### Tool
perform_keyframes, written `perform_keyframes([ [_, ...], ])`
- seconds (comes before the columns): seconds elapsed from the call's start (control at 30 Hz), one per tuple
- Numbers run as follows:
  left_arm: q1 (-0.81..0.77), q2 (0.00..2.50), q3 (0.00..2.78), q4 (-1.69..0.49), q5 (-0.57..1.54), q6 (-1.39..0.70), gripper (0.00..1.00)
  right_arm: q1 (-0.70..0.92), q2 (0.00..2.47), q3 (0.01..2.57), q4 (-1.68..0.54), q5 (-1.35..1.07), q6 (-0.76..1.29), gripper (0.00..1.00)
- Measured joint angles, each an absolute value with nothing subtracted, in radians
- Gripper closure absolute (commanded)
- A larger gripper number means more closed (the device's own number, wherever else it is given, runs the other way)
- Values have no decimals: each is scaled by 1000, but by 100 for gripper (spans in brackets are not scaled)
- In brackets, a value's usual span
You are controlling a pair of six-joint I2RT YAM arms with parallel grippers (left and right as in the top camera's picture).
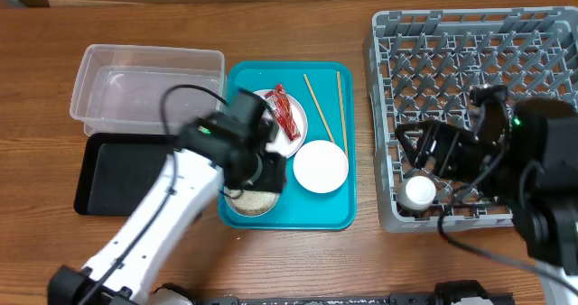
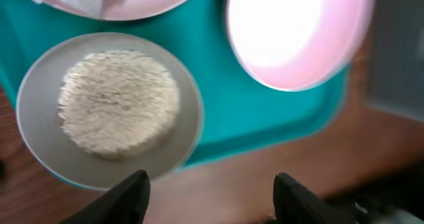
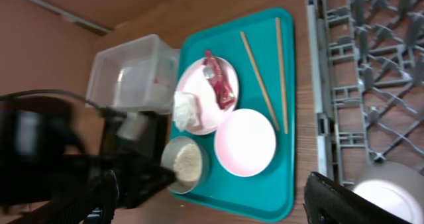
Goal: Sort waste into correct bins and load items into the dishwasher
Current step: 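Grasp the rim of the rice bowl with the left gripper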
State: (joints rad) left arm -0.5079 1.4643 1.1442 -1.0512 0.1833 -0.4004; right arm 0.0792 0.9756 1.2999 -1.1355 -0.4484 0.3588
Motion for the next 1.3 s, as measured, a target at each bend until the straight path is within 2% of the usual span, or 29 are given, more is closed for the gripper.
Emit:
perform_keyframes([
  [0.23, -611, 1522, 978, -814, -20, -537, 67, 79, 972, 1301, -1176, -476, 339, 8],
  [0.33, -612, 1567, 959, -759, -44, -553, 73, 79, 980, 1301, -1183, -479, 332, 9],
  [0.43, -612, 1604, 957, -722, -51, -552, 75, 79, 986, 1301, -1190, -483, 328, 9],
  [0.5, -612, 1633, 956, -710, -50, -550, 83, 79, 987, 1301, -1189, -483, 327, 9],
  [0.53, -612, 1644, 956, -710, -49, -545, 84, 79, 987, 1301, -1189, -483, 327, 9],
  [0.7, -612, 1666, 956, -775, -31, -542, 82, 79, 987, 1301, -1193, -484, 321, 9],
  [0.83, -612, 1636, 957, -846, -39, -548, 71, 79, 987, 1301, -1198, -483, 316, 8],
  [0.97, -614, 1546, 983, -852, -38, -550, 53, 79, 987, 1301, -1197, -484, 314, 9],
  [1.0, -616, 1523, 991, -848, -38, -550, 52, 79, 987, 1301, -1197, -484, 314, 9],
  [1.17, -650, 1496, 1006, -823, -38, -548, 51, 79, 987, 1301, -1197, -483, 313, 9],
  [1.3, -678, 1552, 1005, -779, -38, -543, 61, 79, 987, 1301, -1198, -483, 313, 9],
])
